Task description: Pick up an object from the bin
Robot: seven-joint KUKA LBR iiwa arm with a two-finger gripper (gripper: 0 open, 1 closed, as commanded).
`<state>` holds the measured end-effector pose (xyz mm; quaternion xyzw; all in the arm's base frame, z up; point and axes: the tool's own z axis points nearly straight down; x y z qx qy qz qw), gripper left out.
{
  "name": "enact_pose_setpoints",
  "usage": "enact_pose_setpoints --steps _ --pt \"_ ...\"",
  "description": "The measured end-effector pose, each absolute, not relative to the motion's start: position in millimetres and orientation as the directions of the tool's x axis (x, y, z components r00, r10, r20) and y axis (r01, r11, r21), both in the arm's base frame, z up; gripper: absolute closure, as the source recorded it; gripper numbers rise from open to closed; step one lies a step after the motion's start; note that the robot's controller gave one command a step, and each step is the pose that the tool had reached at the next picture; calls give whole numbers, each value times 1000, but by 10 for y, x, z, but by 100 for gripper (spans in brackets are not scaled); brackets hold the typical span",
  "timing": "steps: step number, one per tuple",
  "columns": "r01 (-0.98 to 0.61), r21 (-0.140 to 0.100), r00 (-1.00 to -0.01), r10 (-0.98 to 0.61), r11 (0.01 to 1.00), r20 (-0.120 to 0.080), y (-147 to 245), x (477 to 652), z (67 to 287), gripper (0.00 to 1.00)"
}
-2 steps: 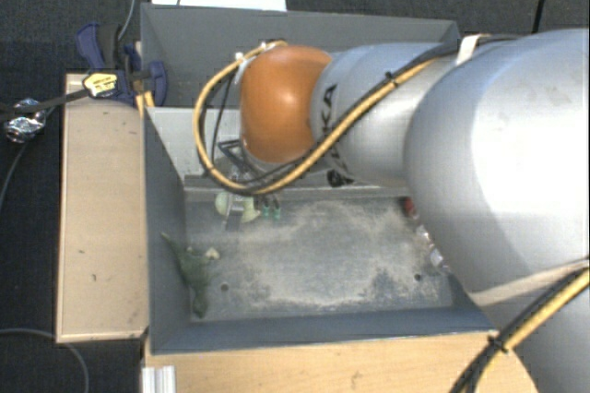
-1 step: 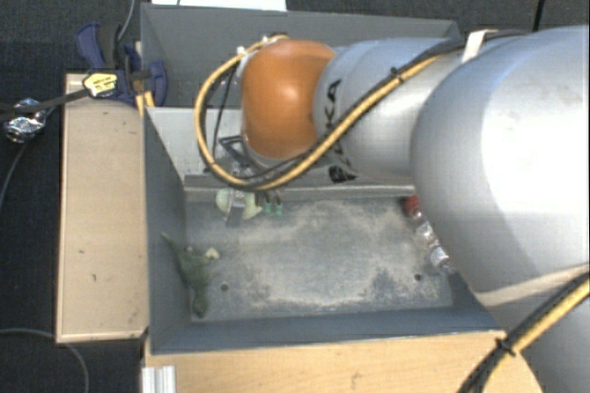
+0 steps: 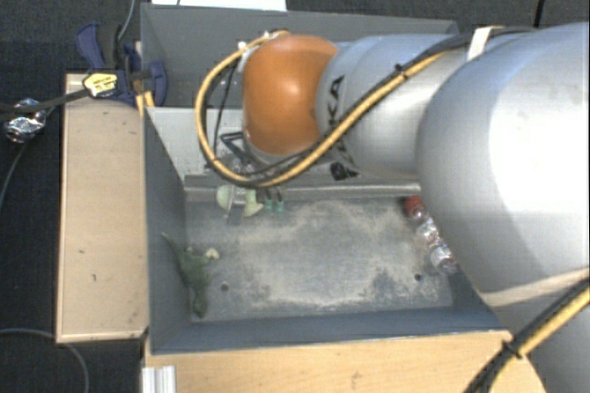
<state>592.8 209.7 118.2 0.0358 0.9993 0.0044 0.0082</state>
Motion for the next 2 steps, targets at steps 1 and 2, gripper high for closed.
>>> enact_pose_setpoints --steps 1,2 --pt "72 8 -997 72 997 -14 2094 5922 1286 100" --pt "73 9 -997 73 997 -15 2094 5924 1422 100"
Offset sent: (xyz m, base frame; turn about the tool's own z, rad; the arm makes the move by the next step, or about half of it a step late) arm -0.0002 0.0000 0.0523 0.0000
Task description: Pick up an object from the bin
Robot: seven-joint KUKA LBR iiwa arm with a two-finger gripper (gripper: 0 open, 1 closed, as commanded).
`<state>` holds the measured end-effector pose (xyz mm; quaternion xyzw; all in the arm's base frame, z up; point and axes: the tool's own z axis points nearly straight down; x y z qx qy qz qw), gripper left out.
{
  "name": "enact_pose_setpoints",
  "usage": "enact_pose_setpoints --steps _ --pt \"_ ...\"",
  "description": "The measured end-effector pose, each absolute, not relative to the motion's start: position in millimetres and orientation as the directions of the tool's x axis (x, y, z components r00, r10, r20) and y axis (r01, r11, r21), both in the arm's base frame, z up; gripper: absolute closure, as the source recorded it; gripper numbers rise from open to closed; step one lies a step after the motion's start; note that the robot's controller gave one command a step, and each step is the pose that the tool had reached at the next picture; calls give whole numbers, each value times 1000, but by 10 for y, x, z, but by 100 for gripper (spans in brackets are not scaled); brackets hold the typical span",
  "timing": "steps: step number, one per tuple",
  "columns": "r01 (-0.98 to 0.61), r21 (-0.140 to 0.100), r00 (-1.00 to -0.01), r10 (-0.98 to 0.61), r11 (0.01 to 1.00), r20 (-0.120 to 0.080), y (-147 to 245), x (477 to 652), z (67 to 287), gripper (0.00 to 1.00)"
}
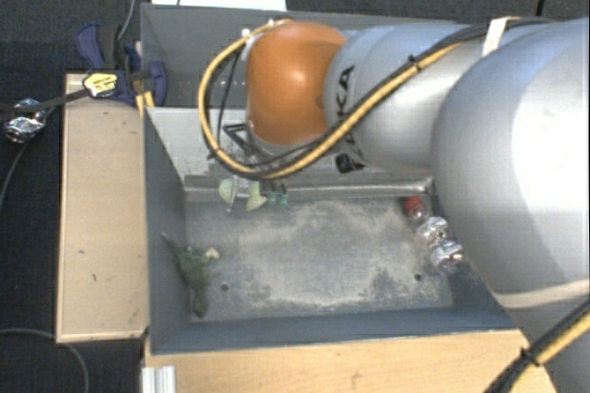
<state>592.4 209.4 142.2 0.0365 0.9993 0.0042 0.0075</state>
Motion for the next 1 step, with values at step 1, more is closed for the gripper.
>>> enact_pose_setpoints --steps 1 --pt "73 9 -997 73 997 -16 2095 5929 1558 100"
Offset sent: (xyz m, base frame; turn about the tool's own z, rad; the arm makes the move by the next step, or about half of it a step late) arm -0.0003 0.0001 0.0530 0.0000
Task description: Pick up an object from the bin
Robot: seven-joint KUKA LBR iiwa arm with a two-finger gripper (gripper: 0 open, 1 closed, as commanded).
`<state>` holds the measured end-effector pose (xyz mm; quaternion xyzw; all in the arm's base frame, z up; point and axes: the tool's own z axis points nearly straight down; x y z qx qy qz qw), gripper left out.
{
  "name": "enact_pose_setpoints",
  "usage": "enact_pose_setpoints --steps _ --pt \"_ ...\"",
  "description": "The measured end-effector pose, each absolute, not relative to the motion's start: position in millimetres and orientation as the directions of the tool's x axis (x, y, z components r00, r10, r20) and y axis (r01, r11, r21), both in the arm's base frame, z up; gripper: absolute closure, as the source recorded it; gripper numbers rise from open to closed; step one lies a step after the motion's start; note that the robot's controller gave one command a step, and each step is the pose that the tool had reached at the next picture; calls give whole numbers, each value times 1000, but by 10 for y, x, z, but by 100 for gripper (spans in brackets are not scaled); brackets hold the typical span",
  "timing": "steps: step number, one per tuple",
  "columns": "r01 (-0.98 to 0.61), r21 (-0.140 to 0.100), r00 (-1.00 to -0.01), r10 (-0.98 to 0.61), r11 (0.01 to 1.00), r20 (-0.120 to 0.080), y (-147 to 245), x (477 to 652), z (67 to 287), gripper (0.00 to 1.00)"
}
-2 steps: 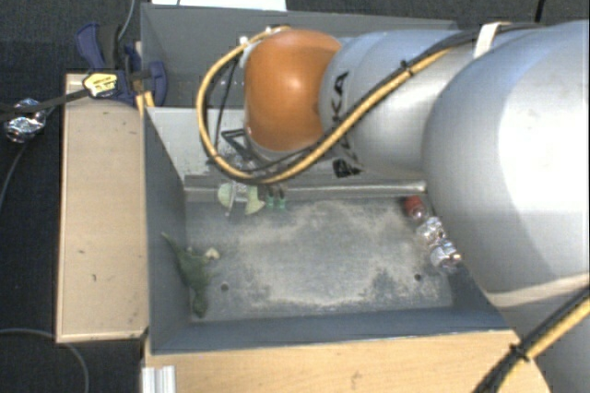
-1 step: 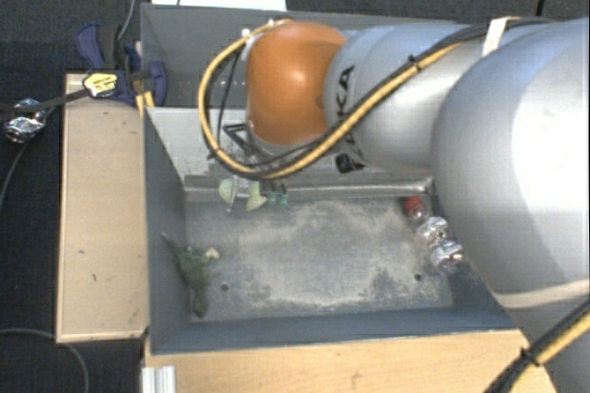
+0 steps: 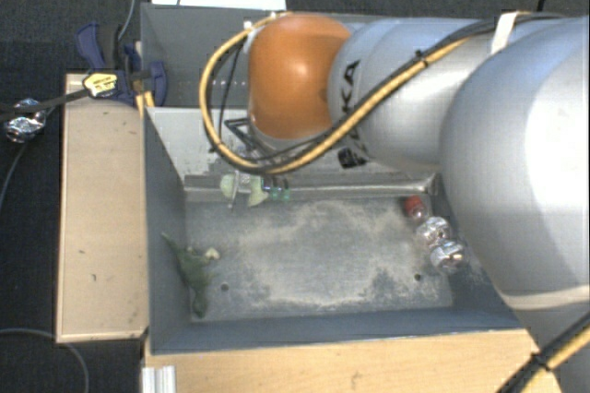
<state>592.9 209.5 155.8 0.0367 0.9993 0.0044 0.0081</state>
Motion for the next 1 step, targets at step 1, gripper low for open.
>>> enact_pose_setpoints --steps 1 --pt "74 10 -997 74 997 -16 2095 5930 1687 100"
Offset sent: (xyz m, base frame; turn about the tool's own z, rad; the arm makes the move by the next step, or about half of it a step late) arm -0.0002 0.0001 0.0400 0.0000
